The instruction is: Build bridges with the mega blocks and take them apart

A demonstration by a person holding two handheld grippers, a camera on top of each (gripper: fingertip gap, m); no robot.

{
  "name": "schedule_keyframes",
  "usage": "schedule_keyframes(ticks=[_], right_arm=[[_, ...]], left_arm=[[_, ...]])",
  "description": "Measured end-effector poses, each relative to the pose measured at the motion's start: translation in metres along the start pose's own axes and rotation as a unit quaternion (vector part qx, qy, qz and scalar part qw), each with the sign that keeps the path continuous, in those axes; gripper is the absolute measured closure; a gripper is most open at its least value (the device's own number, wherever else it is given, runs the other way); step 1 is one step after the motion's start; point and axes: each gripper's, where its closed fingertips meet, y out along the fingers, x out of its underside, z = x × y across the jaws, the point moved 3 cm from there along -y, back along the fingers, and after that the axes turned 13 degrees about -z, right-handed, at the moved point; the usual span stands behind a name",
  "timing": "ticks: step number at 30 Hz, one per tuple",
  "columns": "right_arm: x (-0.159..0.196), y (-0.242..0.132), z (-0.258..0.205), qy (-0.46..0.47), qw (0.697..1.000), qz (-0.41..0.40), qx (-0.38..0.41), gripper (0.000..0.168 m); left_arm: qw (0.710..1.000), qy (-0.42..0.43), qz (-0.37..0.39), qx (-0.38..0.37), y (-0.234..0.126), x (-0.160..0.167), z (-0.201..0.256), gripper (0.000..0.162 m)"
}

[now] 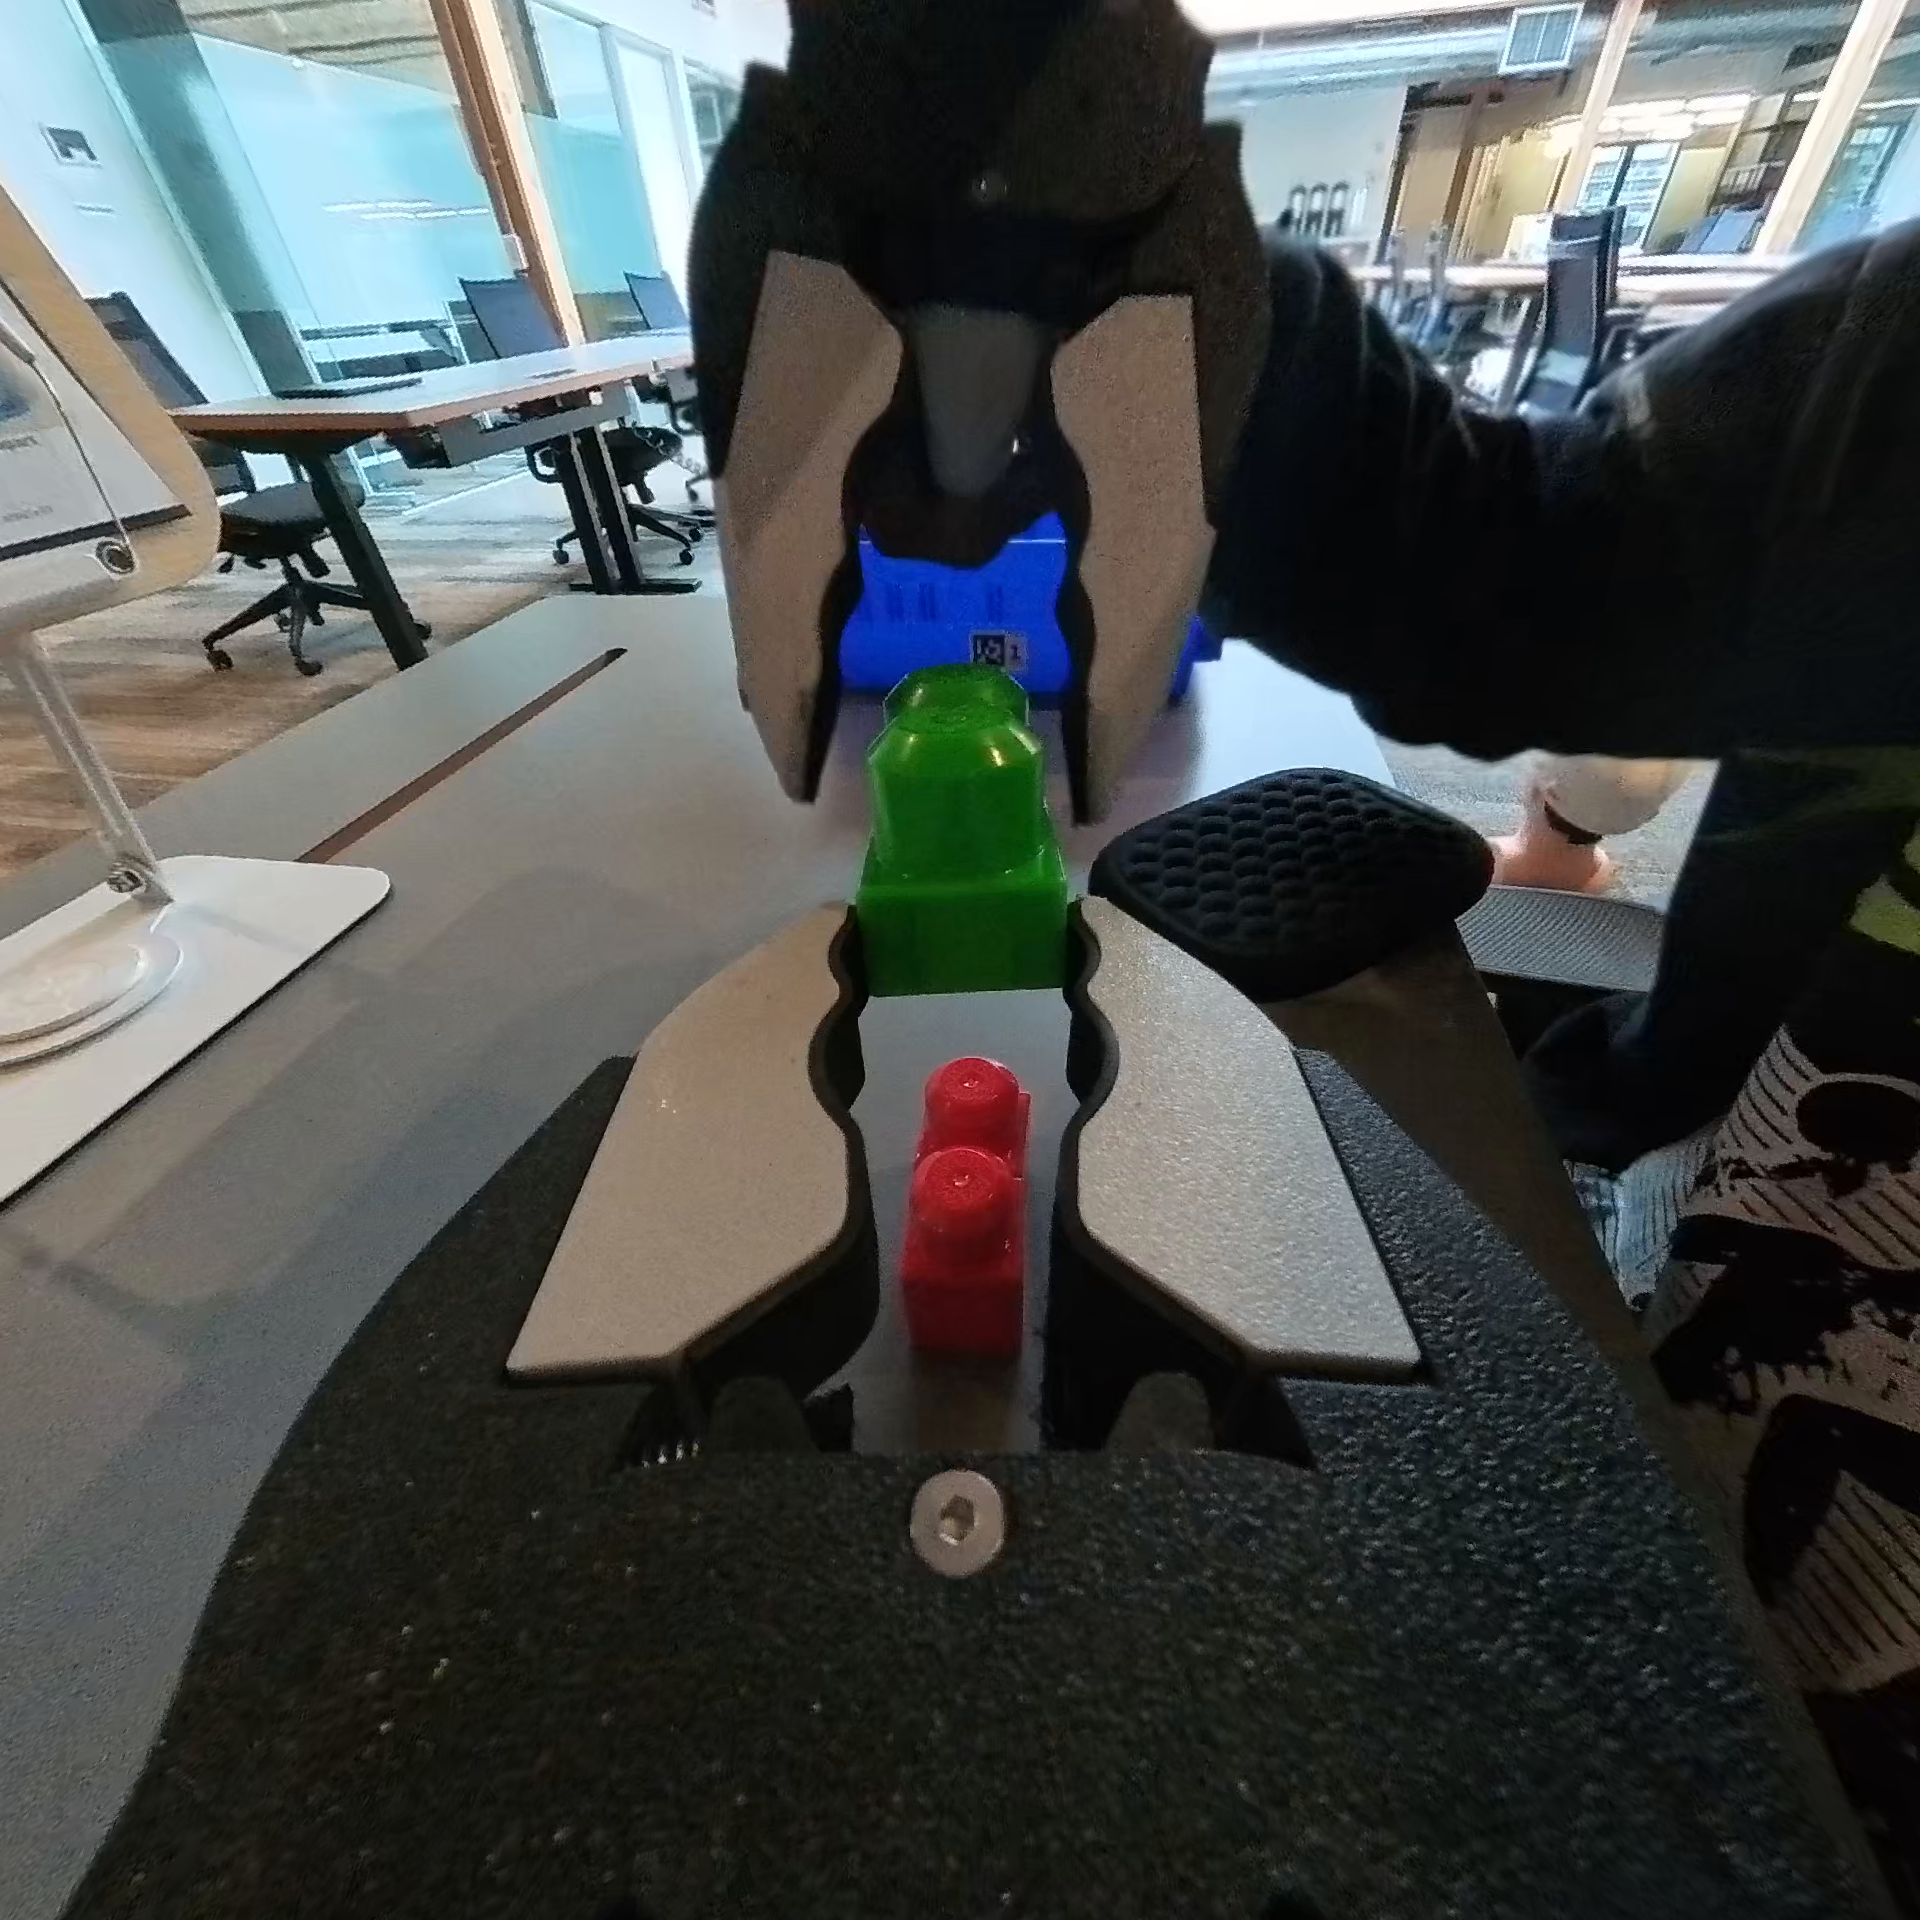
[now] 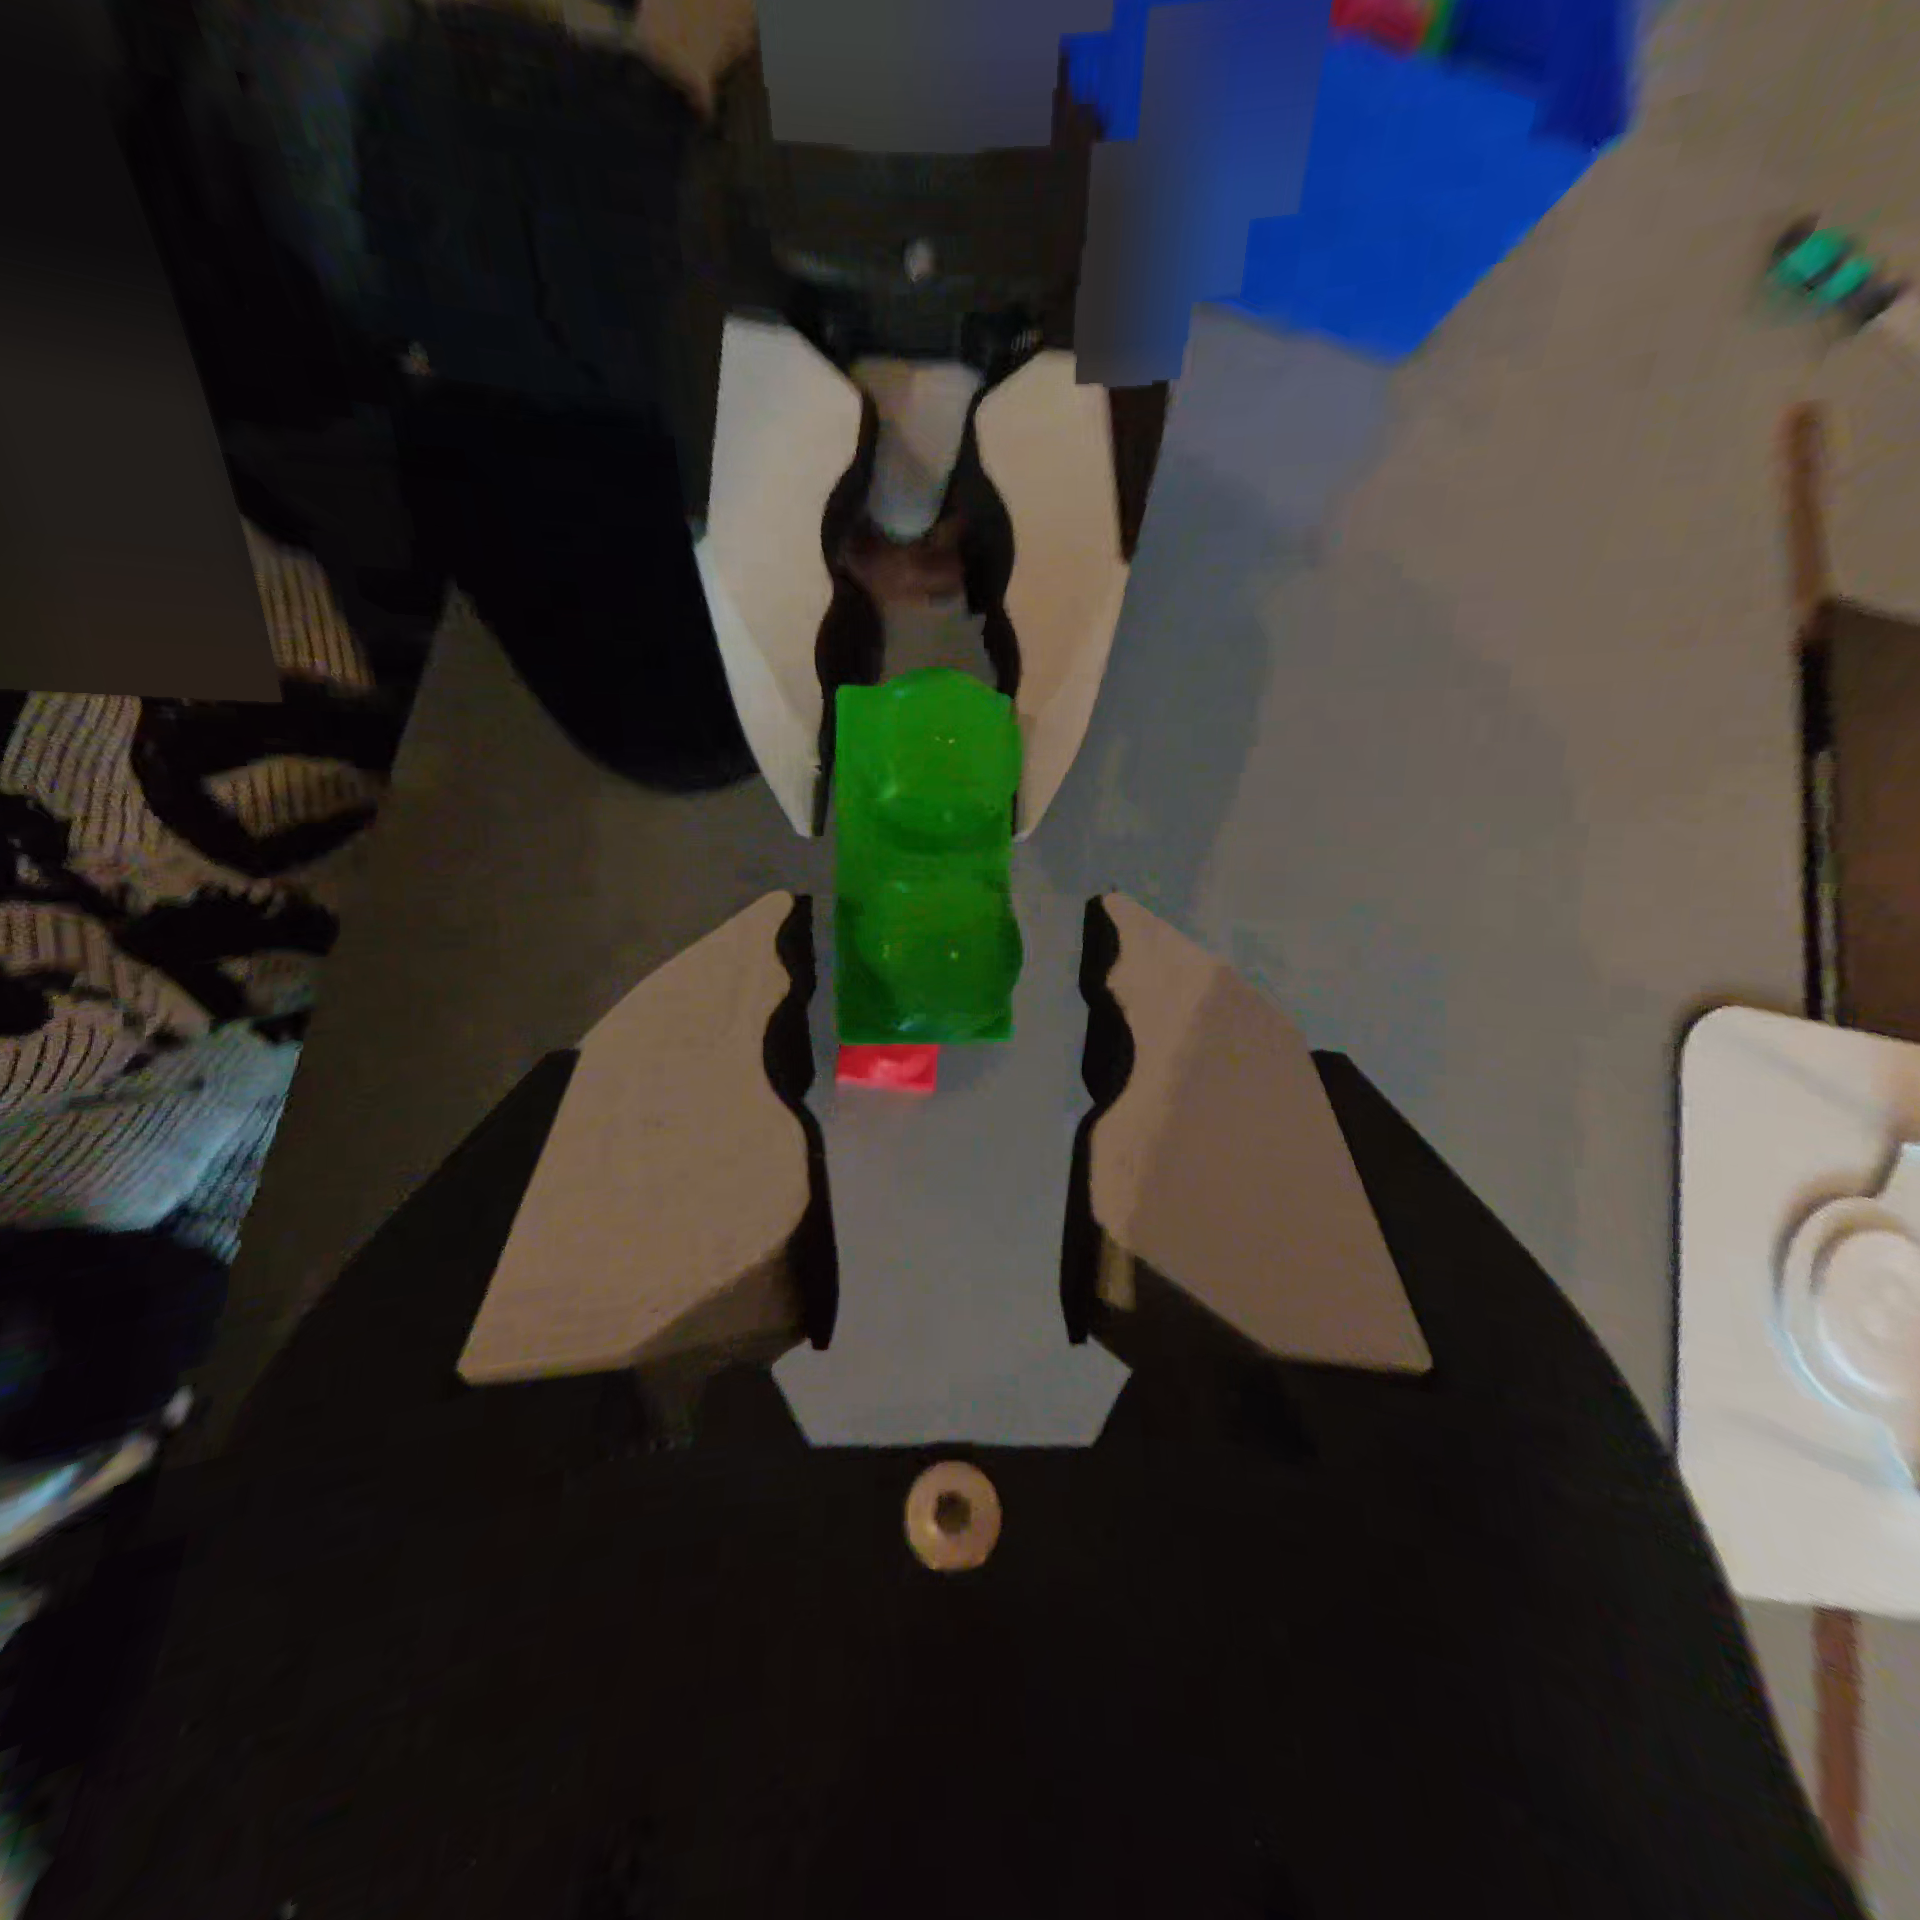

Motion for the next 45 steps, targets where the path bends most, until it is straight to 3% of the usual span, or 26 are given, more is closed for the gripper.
schedule_keyframes(ticks=[3, 9, 30, 35, 39, 45], right_arm=[[-0.004, 0.009, -0.003, -0.024, 0.993, -0.108, -0.030, 0.119], [-0.016, 0.016, -0.003, -0.023, 0.982, -0.179, -0.057, 0.129], [-0.016, 0.022, -0.003, -0.026, 0.972, -0.221, -0.068, 0.134], [-0.012, 0.019, 0.005, -0.016, 0.973, -0.225, -0.049, 0.134], [-0.004, 0.021, 0.010, -0.008, 0.969, -0.244, -0.038, 0.134], [0.005, 0.036, 0.007, -0.011, 0.961, -0.274, -0.030, 0.134]], left_arm=[[1.000, 0.005, -0.003, -0.005, 0.001, 0.000, 0.000, 0.126], [1.000, 0.009, -0.007, -0.006, 0.001, 0.004, 0.000, 0.126], [1.000, 0.013, 0.010, -0.005, -0.001, 0.005, 0.001, 0.125], [0.998, 0.015, -0.015, -0.060, -0.019, 0.006, -0.009, 0.107], [0.985, -0.038, -0.025, -0.167, -0.047, 0.025, -0.027, 0.112], [0.972, -0.086, -0.024, -0.217, -0.071, 0.059, -0.036, 0.118]])
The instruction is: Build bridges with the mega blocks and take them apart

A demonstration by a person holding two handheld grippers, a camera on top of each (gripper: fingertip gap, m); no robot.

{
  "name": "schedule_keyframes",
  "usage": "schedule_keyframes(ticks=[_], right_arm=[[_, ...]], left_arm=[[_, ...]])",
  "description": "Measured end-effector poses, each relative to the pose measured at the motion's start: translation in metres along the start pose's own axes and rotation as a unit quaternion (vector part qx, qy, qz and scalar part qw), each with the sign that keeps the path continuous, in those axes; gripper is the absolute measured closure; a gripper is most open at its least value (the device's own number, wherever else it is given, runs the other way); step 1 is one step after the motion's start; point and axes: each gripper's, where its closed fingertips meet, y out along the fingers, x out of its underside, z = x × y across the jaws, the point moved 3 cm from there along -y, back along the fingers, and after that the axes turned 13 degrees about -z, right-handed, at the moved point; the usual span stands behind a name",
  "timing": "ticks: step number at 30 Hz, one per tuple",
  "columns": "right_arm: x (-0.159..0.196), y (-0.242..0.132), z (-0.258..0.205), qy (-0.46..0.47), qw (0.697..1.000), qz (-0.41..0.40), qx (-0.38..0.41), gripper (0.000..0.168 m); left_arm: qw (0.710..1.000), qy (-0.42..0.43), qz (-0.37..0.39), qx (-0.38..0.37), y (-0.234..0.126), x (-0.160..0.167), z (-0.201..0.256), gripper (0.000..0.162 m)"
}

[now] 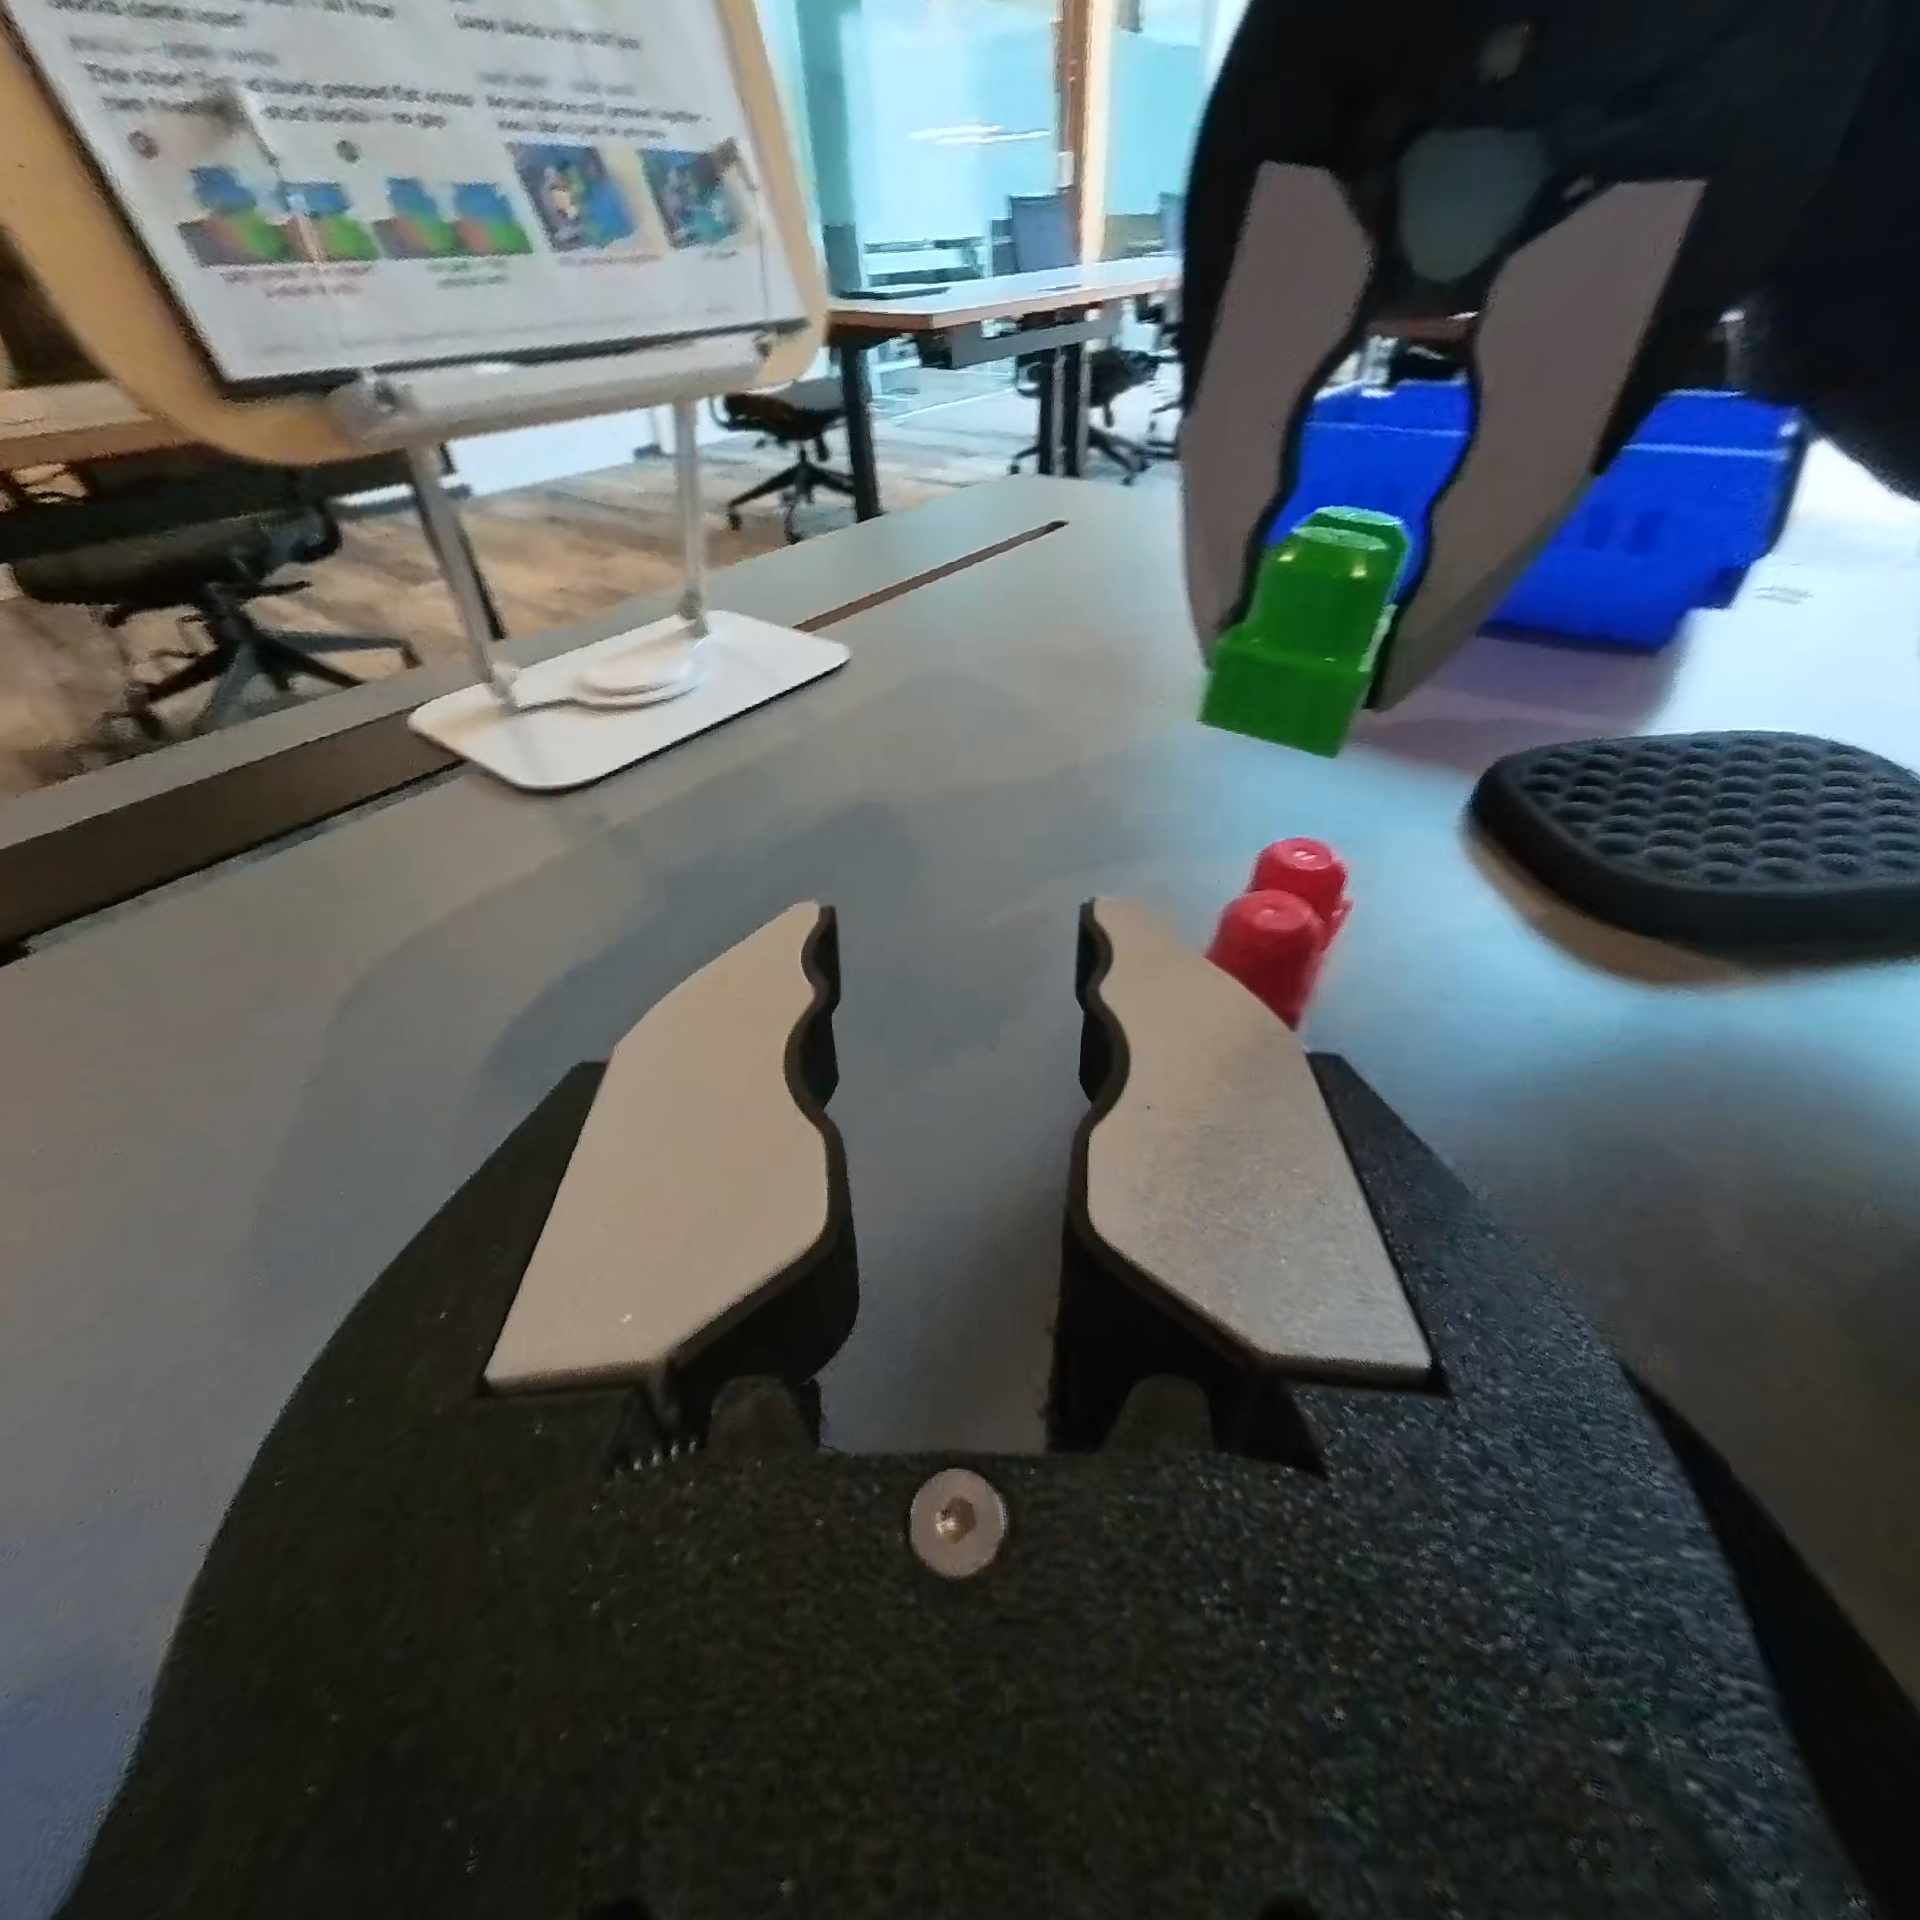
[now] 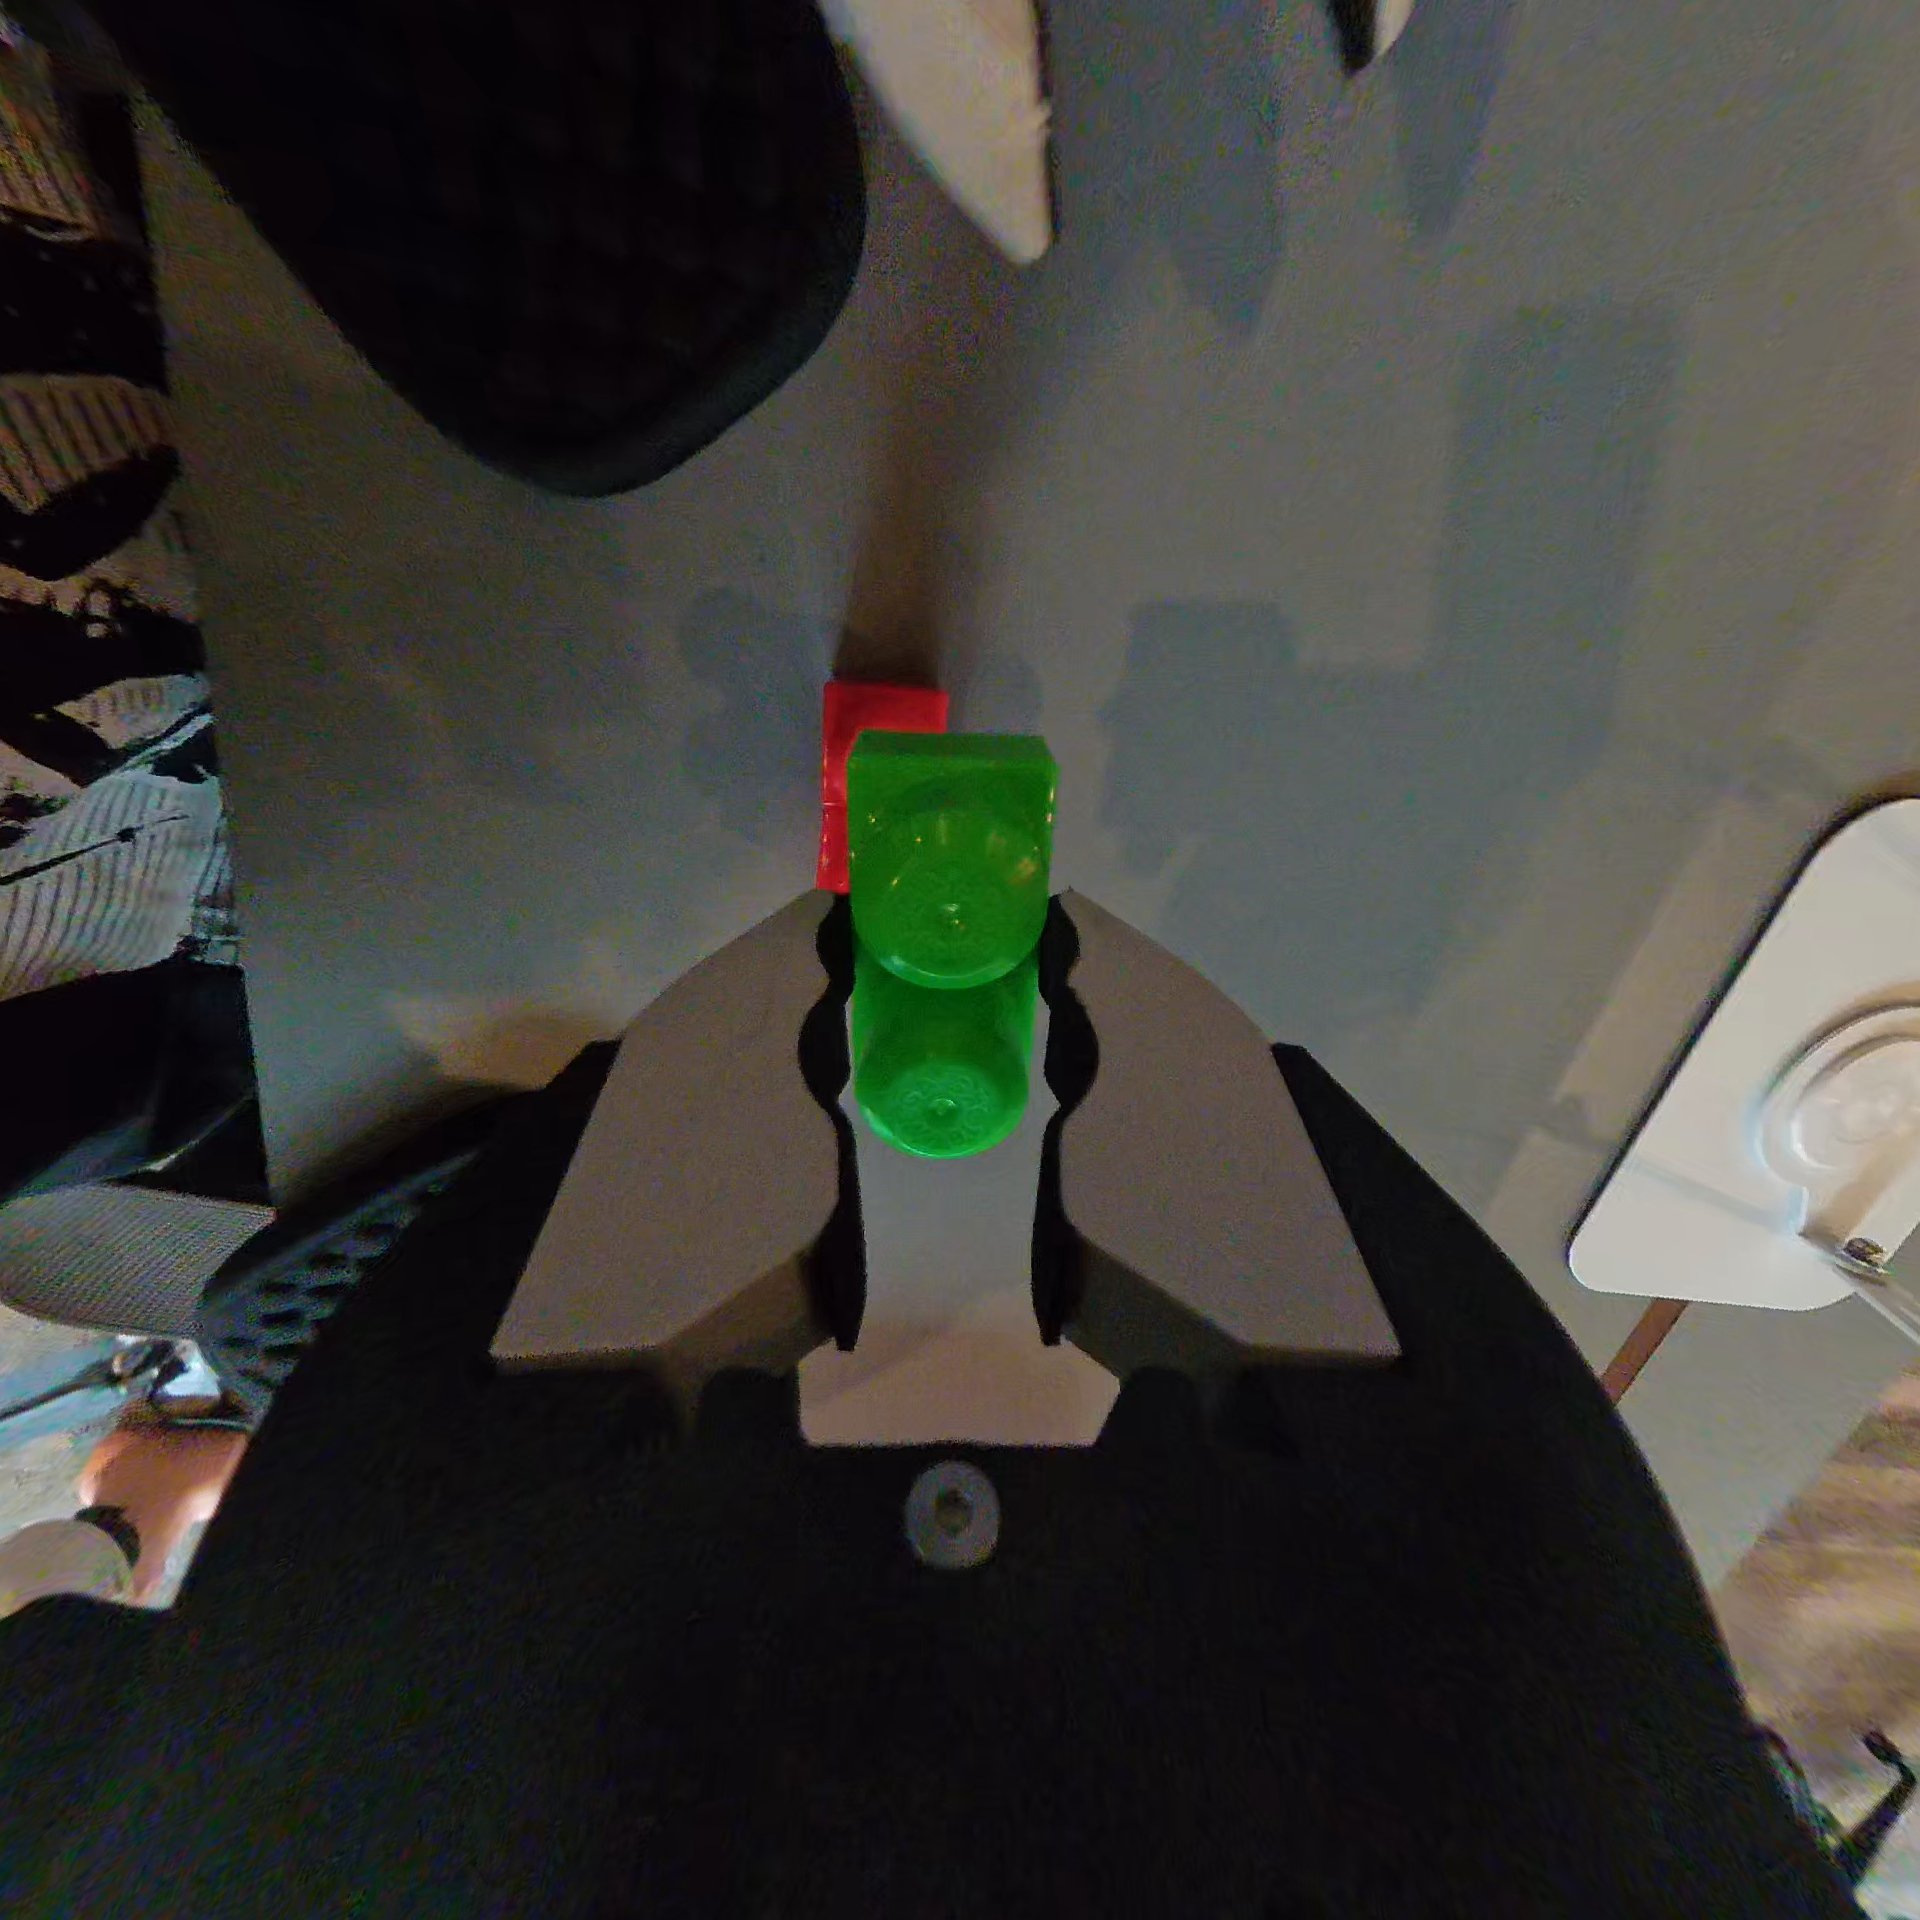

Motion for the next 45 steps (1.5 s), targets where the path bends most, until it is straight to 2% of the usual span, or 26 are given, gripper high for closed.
schedule_keyframes(ticks=[11, 21, 24, 27, 33, 45], right_arm=[[-0.010, 0.042, -0.010, -0.020, 0.999, -0.033, -0.014, 0.134], [-0.008, 0.055, -0.012, -0.002, 0.998, -0.056, -0.030, 0.134], [-0.009, 0.058, -0.013, 0.002, 0.998, -0.057, -0.030, 0.134], [-0.009, 0.062, -0.014, 0.004, 0.998, -0.057, -0.036, 0.134], [-0.010, 0.065, -0.013, 0.015, 0.998, -0.055, -0.034, 0.134], [-0.011, 0.066, -0.014, 0.046, 0.996, -0.078, -0.014, 0.134]], left_arm=[[1.000, -0.023, 0.004, -0.012, 0.002, 0.013, -0.011, 0.123], [0.999, -0.019, 0.008, -0.025, -0.002, 0.012, -0.016, 0.124], [0.997, -0.048, 0.015, -0.054, -0.007, 0.013, -0.027, 0.124], [0.989, -0.078, 0.002, -0.122, -0.012, 0.021, -0.045, 0.123], [0.970, -0.126, -0.015, -0.207, -0.022, 0.033, -0.069, 0.124], [0.965, -0.138, -0.027, -0.223, -0.022, 0.041, -0.073, 0.126]])
